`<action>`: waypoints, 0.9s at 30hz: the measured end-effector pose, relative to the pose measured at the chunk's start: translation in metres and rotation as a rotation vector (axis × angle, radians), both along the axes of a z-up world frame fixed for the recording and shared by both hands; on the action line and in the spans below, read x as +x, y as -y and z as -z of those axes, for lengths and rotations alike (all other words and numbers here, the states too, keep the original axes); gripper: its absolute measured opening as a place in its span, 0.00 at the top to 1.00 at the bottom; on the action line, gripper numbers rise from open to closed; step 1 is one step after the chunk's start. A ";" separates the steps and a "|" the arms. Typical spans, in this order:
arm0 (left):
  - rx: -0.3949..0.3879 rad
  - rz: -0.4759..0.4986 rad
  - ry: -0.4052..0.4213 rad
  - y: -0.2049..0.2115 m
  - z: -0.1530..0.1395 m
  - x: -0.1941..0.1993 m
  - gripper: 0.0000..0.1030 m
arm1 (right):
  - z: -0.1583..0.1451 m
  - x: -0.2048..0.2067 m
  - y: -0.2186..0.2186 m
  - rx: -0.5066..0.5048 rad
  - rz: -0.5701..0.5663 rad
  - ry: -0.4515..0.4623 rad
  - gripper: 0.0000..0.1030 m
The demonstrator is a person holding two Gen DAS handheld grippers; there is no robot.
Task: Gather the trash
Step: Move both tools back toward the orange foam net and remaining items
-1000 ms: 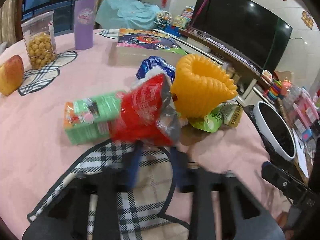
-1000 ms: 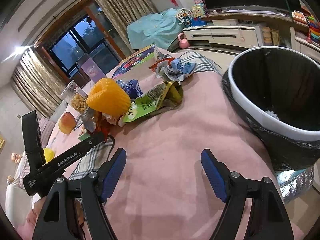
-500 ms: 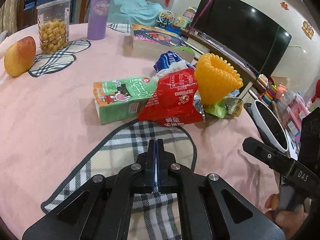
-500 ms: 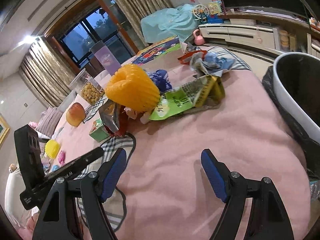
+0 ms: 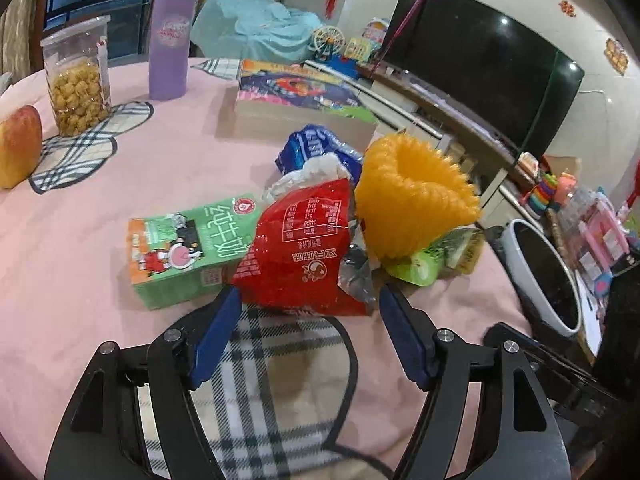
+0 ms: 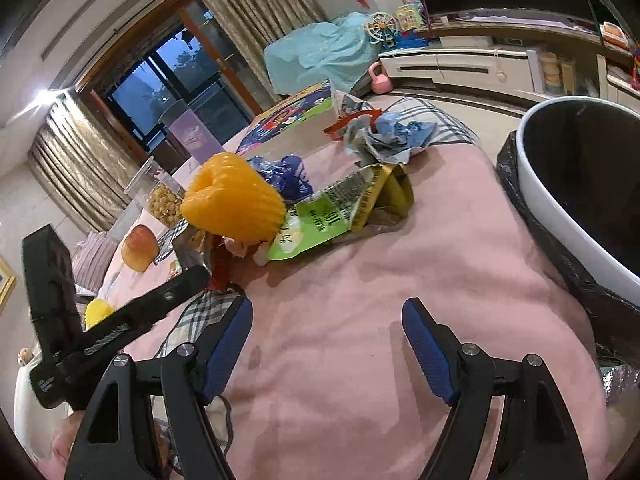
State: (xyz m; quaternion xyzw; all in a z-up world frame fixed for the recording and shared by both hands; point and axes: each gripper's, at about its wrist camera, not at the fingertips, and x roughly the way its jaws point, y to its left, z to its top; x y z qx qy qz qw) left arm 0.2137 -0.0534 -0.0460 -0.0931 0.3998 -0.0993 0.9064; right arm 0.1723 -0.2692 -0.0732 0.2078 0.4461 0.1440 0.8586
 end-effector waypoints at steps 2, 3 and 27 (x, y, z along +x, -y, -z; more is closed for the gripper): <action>0.017 -0.013 0.000 0.001 0.002 0.004 0.40 | 0.000 0.000 0.002 0.003 0.004 -0.002 0.23; 0.007 -0.011 0.000 -0.001 0.003 0.005 0.47 | 0.000 0.001 0.003 0.005 0.005 -0.002 0.23; -0.066 -0.055 0.000 -0.061 0.005 -0.052 0.98 | -0.002 0.027 -0.062 0.031 -0.132 0.024 0.24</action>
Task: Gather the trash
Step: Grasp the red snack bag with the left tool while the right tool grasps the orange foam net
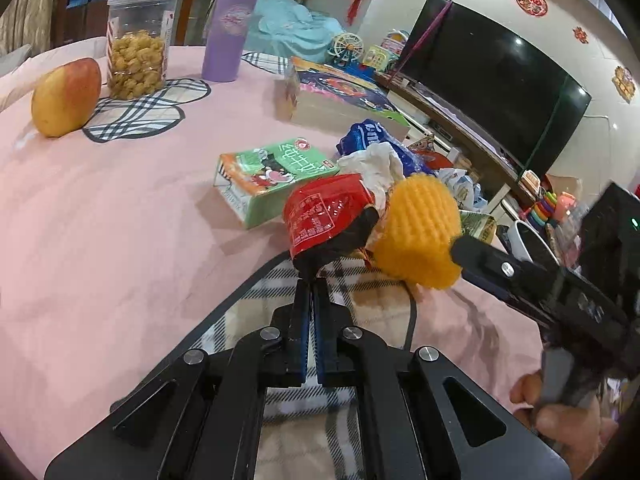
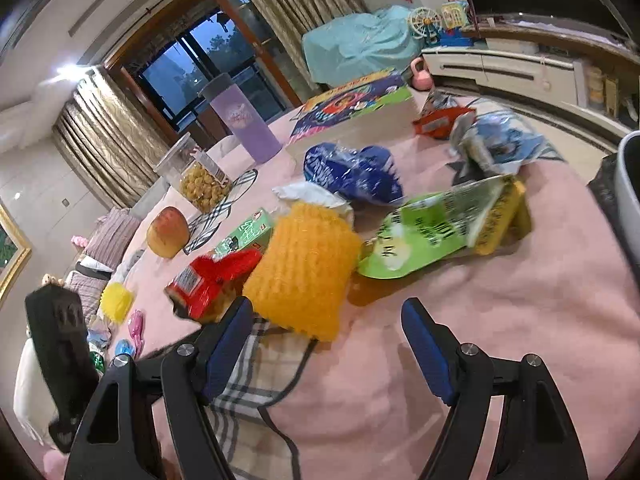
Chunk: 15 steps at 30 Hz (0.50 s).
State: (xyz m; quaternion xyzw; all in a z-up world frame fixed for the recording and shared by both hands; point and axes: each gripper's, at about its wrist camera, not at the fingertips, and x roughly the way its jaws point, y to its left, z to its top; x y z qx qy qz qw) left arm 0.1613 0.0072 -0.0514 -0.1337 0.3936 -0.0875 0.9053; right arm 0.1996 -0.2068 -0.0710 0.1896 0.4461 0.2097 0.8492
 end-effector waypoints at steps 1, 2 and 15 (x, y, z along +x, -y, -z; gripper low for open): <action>0.001 0.000 0.001 0.000 -0.001 -0.002 0.99 | 0.001 0.003 -0.003 0.009 0.000 -0.007 0.24; 0.001 0.000 0.002 0.000 -0.001 -0.003 0.98 | 0.003 0.006 -0.005 0.019 0.000 -0.013 0.26; -0.002 0.062 0.029 0.022 -0.013 -0.018 0.99 | -0.005 -0.014 0.004 0.026 0.010 -0.014 0.63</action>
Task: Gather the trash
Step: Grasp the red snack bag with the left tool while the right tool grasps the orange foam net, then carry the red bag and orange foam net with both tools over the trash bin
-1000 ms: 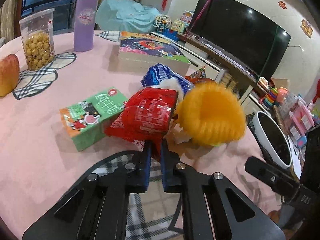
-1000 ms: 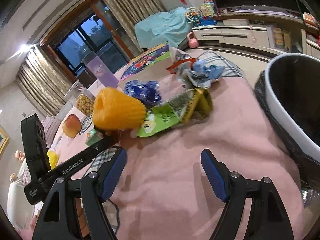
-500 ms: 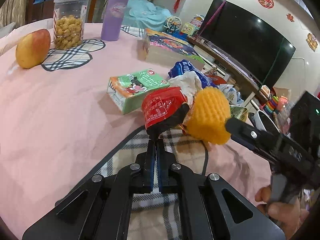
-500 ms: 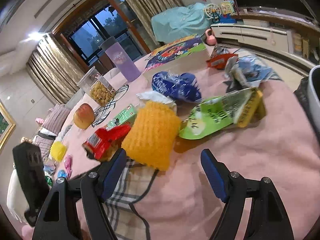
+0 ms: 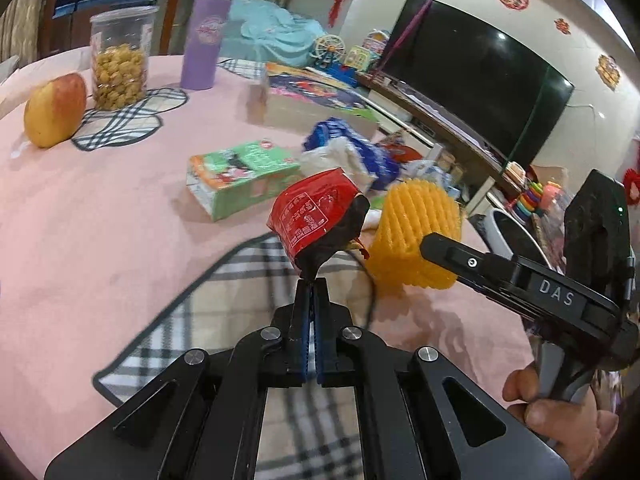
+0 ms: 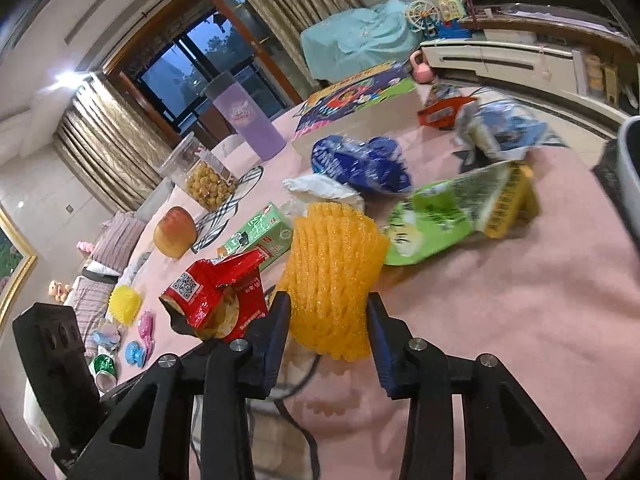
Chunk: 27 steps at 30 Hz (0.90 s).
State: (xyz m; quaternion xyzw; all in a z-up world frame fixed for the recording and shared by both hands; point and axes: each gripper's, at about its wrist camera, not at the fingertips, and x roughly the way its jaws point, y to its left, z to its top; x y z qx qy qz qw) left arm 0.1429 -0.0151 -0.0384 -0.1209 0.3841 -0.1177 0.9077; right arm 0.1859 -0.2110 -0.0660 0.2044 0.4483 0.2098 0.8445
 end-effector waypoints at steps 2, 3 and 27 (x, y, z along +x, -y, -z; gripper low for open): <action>0.001 0.023 0.006 0.009 -0.003 -0.003 0.99 | -0.005 -0.008 0.011 0.003 0.016 0.006 0.63; 0.001 0.032 0.007 0.014 -0.004 -0.004 0.99 | -0.007 -0.012 0.017 0.001 0.023 0.011 0.63; 0.053 0.324 0.059 0.149 -0.032 -0.010 0.99 | -0.037 -0.067 0.152 -0.050 0.277 0.075 0.63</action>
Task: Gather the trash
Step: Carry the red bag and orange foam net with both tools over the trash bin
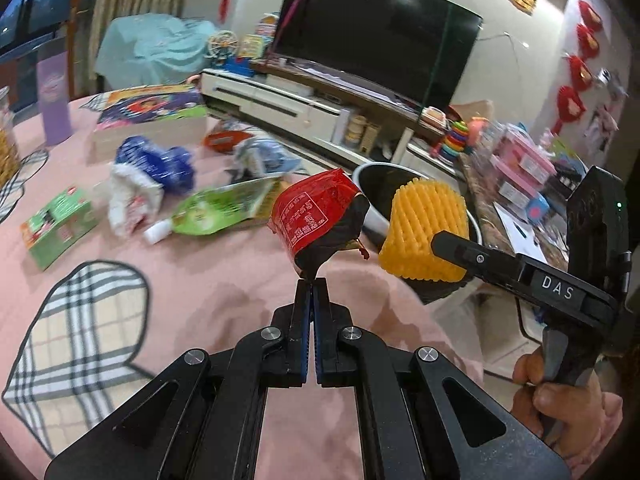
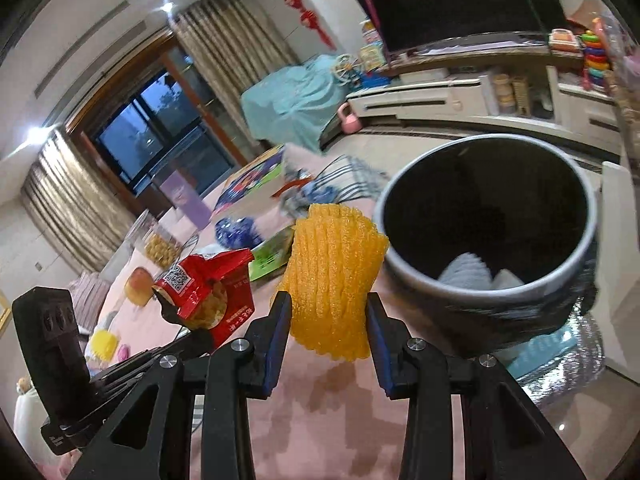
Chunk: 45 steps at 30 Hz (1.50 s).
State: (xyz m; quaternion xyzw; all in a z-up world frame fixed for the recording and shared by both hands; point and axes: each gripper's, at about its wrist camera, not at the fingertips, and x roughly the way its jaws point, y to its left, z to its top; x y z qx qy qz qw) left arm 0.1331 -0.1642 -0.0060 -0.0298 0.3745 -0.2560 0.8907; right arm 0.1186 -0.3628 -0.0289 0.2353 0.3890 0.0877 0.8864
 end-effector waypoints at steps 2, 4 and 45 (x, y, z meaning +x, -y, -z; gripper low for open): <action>0.006 0.018 0.004 0.011 -0.002 0.001 0.99 | -0.001 -0.002 0.011 -0.002 0.021 0.004 0.63; 0.009 0.030 0.005 0.020 -0.003 0.001 0.99 | -0.002 -0.004 0.020 -0.005 0.041 0.007 0.63; 0.094 0.183 0.013 0.140 -0.009 0.047 0.99 | 0.004 0.018 0.112 -0.049 0.183 -0.015 0.63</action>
